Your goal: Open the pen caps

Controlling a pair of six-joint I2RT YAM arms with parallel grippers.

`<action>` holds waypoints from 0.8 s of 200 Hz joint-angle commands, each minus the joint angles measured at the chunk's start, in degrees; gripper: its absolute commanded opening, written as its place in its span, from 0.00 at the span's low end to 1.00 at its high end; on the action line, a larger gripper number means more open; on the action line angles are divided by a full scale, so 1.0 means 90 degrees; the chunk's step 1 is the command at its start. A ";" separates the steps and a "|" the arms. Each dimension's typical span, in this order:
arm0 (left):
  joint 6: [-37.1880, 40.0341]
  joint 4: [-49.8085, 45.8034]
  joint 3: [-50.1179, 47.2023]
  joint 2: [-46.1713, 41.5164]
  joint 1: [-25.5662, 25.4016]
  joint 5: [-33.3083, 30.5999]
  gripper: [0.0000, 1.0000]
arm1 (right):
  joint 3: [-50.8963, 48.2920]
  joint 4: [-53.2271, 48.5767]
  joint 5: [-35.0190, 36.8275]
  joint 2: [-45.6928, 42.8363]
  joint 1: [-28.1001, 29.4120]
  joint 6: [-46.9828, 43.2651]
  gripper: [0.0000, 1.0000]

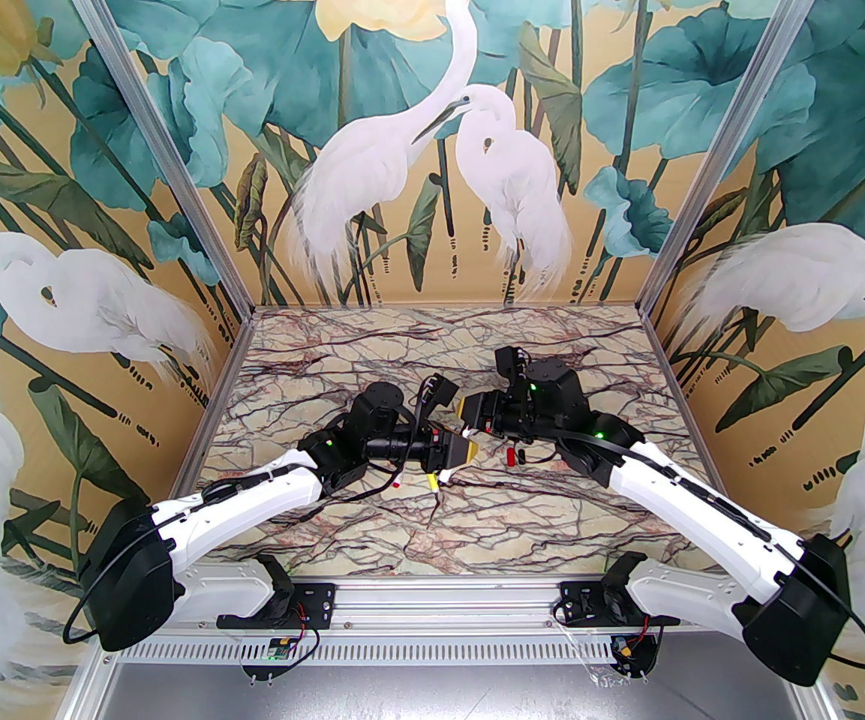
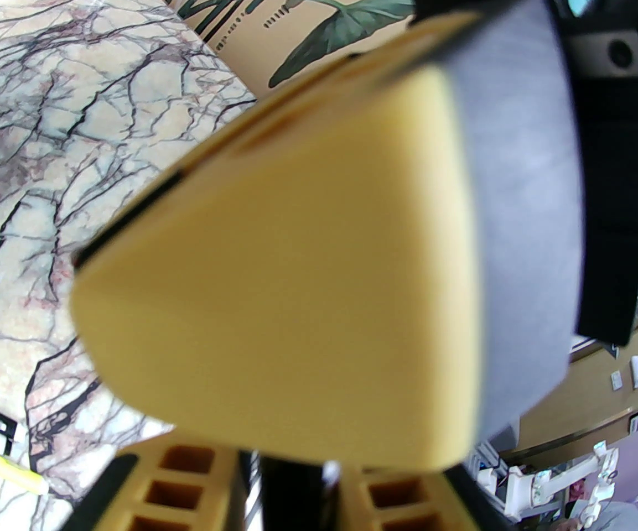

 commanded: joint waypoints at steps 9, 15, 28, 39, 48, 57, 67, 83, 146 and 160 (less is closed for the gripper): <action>0.0001 0.0073 -0.0125 -0.0197 -0.0004 -0.0120 0.10 | -0.0151 0.0028 0.0109 -0.0198 0.0046 0.0071 0.14; 0.0016 0.0038 -0.0115 -0.0189 -0.0005 -0.0111 0.07 | -0.0179 0.0067 0.0159 -0.0242 0.0045 0.0085 0.14; 0.0027 0.0010 -0.0100 -0.0151 -0.0007 -0.0014 0.06 | -0.0218 0.0144 0.0224 -0.0329 0.0051 0.0079 0.14; -0.0015 0.0092 -0.0131 -0.0122 -0.0004 0.0174 0.06 | -0.0223 0.0222 0.0216 -0.0370 0.0049 0.0046 0.14; -0.0052 0.0177 -0.0152 -0.0092 -0.0004 0.0387 0.06 | -0.0224 0.0314 0.0150 -0.0392 0.0045 0.0002 0.14; -0.0104 0.0259 -0.0168 -0.0074 0.0006 0.0538 0.06 | -0.0216 0.0378 0.0104 -0.0434 0.0053 -0.0052 0.14; -0.0173 0.0334 -0.0171 -0.0070 0.0006 0.0724 0.06 | -0.0225 0.0460 0.0048 -0.0482 0.0042 -0.0122 0.14; -0.0238 0.0468 -0.0196 -0.0092 0.0005 0.0995 0.06 | -0.0240 0.0592 -0.0043 -0.0567 0.0029 -0.0298 0.14; -0.0371 0.0547 -0.0236 -0.0110 0.0006 0.1611 0.07 | -0.0231 0.1431 -0.0759 -0.0739 -0.0105 -0.0746 0.14; -0.0327 0.0454 -0.0259 -0.0168 0.0006 0.1592 0.07 | -0.0219 0.1548 -0.0790 -0.0768 -0.0159 -0.0734 0.14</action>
